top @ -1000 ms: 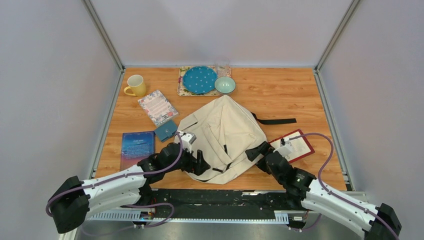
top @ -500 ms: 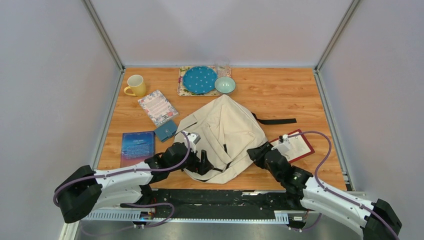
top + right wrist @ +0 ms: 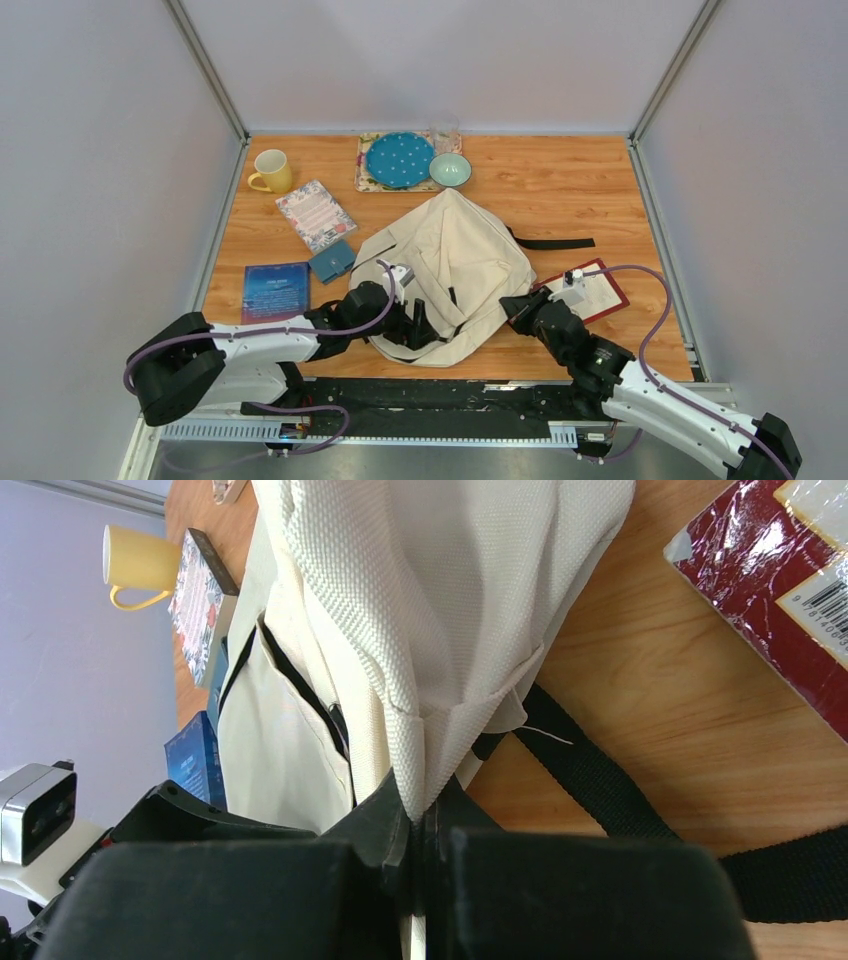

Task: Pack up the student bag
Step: Unzip the student bag at the center of the board.

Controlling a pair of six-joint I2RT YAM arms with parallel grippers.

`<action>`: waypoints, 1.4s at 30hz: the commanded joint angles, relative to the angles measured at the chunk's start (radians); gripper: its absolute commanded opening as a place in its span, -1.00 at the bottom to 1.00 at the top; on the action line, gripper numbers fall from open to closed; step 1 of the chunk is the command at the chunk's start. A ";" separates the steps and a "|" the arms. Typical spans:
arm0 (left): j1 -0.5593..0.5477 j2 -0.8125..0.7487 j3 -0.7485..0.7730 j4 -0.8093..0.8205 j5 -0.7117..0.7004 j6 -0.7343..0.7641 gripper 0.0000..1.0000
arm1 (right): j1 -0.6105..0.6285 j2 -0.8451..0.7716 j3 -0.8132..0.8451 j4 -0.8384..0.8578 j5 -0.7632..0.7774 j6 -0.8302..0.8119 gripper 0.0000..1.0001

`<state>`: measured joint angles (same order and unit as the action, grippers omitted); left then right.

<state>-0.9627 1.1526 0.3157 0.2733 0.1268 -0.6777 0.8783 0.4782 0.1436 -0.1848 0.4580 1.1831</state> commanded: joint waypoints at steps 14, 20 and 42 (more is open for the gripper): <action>-0.014 0.122 0.034 0.150 0.189 -0.043 0.09 | 0.001 0.002 0.001 0.031 0.027 0.009 -1.00; -0.016 0.151 0.031 0.196 0.182 -0.060 0.04 | 0.001 -0.001 0.004 0.022 0.025 0.006 -1.00; -0.014 0.167 0.051 0.159 0.192 -0.031 -1.00 | 0.001 -0.013 0.033 -0.057 0.077 0.012 -1.00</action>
<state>-0.9730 1.3323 0.3359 0.4366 0.3050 -0.7376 0.8783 0.4759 0.1436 -0.2092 0.4591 1.1843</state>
